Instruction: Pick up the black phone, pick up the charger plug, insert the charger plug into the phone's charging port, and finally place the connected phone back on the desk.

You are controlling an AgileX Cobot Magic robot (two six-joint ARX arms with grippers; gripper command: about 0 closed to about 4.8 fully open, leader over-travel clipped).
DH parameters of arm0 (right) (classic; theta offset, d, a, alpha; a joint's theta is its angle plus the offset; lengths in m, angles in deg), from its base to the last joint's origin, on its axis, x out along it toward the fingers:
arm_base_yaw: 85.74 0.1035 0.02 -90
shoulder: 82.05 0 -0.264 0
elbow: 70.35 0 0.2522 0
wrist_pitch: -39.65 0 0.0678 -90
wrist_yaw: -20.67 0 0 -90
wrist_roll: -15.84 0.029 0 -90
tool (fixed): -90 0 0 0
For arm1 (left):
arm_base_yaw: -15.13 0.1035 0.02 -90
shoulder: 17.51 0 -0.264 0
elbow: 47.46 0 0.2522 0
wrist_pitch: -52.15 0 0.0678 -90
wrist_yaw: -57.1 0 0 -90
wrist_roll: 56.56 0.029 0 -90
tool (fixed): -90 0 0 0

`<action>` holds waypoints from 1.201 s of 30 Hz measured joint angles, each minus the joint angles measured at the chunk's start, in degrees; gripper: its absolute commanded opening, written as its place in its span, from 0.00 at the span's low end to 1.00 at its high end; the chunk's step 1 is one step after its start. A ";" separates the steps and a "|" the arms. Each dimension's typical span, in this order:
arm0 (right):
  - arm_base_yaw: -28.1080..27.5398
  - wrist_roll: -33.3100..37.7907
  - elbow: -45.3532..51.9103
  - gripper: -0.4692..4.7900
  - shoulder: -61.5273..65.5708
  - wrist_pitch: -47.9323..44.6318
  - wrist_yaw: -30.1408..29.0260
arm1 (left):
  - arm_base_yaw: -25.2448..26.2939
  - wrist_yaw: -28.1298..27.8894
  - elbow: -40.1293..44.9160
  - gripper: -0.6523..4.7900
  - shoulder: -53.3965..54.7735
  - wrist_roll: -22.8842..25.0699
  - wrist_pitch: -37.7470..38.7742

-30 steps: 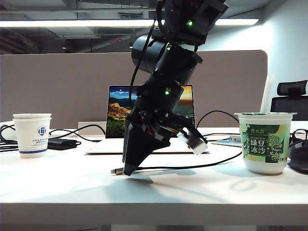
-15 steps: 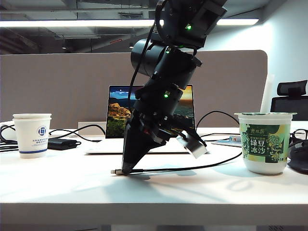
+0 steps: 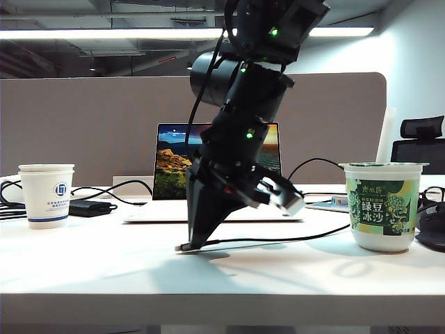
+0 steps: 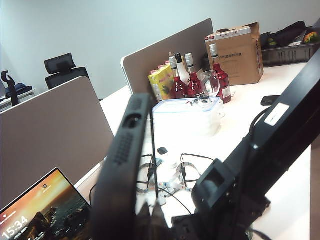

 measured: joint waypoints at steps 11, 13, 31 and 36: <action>-0.31 -11.37 0.04 0.08 -6.14 0.52 1.68 | 0.00 0.00 0.00 0.11 0.00 0.00 0.00; -0.37 -13.53 0.02 0.08 -7.06 0.48 2.47 | -0.02 0.00 0.00 0.11 0.00 0.00 0.00; -0.15 -15.08 0.07 0.08 -7.19 0.57 2.91 | -0.02 0.00 0.00 0.11 -0.02 0.00 0.00; -0.15 -15.08 0.07 0.08 -7.19 0.57 2.91 | -0.02 0.00 0.00 0.11 -0.02 -0.02 0.02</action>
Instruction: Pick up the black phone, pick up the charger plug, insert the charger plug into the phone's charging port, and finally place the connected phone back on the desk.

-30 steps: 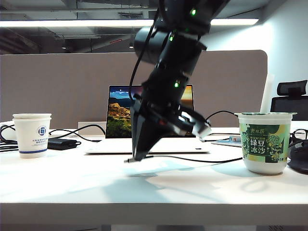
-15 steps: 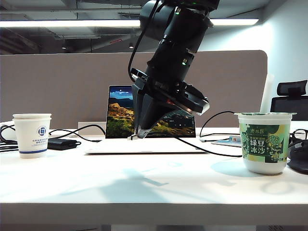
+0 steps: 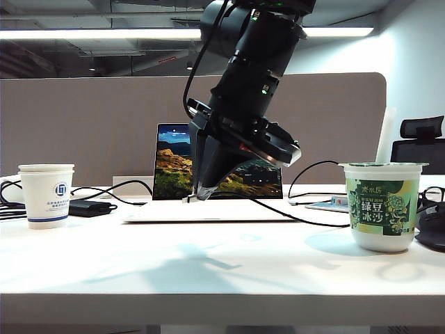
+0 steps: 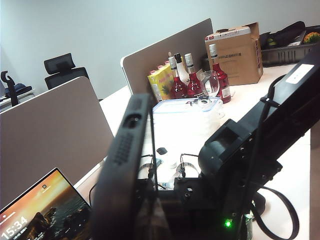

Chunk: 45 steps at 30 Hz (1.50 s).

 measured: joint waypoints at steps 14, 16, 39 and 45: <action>-0.07 -8.11 0.00 0.08 0.00 -0.83 12.37 | 0.02 0.00 0.00 0.11 -1.51 -1.29 0.04; -0.24 -12.66 0.00 0.08 -0.02 -2.19 11.19 | 0.02 0.00 0.00 0.11 -1.81 -1.29 0.11; -9.14 -46.16 0.00 0.08 -9.01 -25.09 -9.05 | -0.02 -7.93 0.00 0.11 -2.89 -3.87 1.42; -10.29 -48.57 0.00 0.08 -9.22 -30.95 -12.59 | 0.00 -7.98 0.00 0.11 -2.89 -3.87 1.49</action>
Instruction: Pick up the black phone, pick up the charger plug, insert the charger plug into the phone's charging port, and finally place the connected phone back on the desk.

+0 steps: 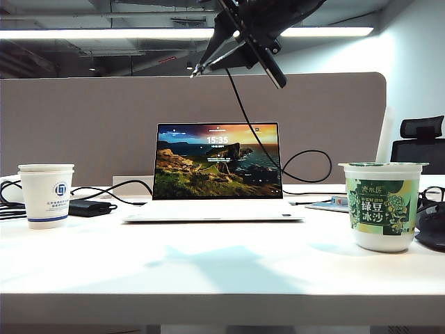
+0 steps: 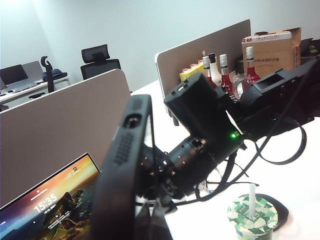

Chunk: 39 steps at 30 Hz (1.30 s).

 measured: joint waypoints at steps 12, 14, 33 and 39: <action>-0.55 -0.07 0.02 0.08 0.00 -5.70 -1.20 | 0.00 0.02 0.00 0.11 0.00 -0.02 0.28; -1.20 -0.07 0.00 0.08 0.00 -8.04 -3.82 | 0.00 0.02 0.00 0.11 0.00 0.00 0.28; -5.70 -1.33 0.07 0.08 -2.36 -27.19 -27.71 | 0.02 1.03 0.00 0.11 1.99 0.02 6.34; -6.34 -3.32 0.04 0.08 -6.12 -28.02 -32.81 | 0.02 5.95 0.02 0.11 3.85 0.28 6.36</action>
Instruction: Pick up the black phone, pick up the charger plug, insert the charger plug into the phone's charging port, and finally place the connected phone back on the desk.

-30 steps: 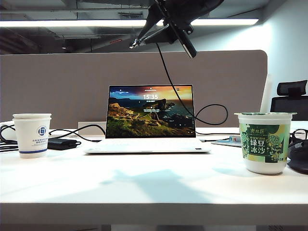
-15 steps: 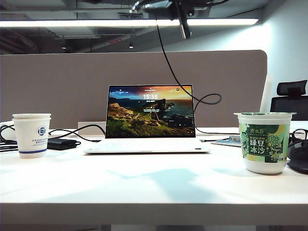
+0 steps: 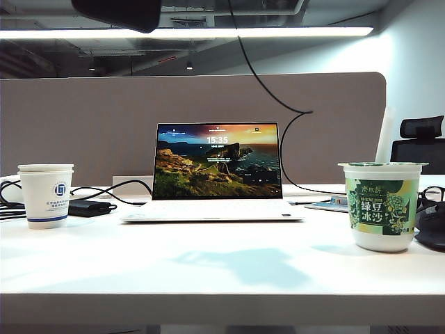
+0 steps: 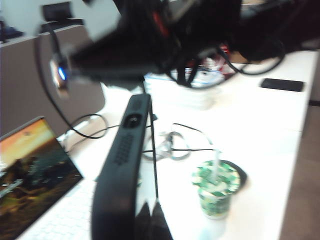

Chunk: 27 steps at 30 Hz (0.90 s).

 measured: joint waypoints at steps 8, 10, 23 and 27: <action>-1.49 -0.15 0.02 0.08 -4.50 -0.17 -6.36 | 0.02 5.14 0.00 0.11 2.89 0.96 -0.07; -1.40 -0.17 0.00 0.08 -5.90 -0.20 -8.31 | 0.00 6.14 0.00 0.11 3.52 1.03 -0.09; -0.52 -1.75 -0.02 0.08 -8.13 -0.15 -15.08 | 0.00 16.20 -0.02 0.11 7.63 -0.13 -0.15; 0.22 -5.16 -0.02 0.08 -8.26 2.75 -15.06 | 0.00 19.12 0.00 0.11 8.94 -2.27 -0.11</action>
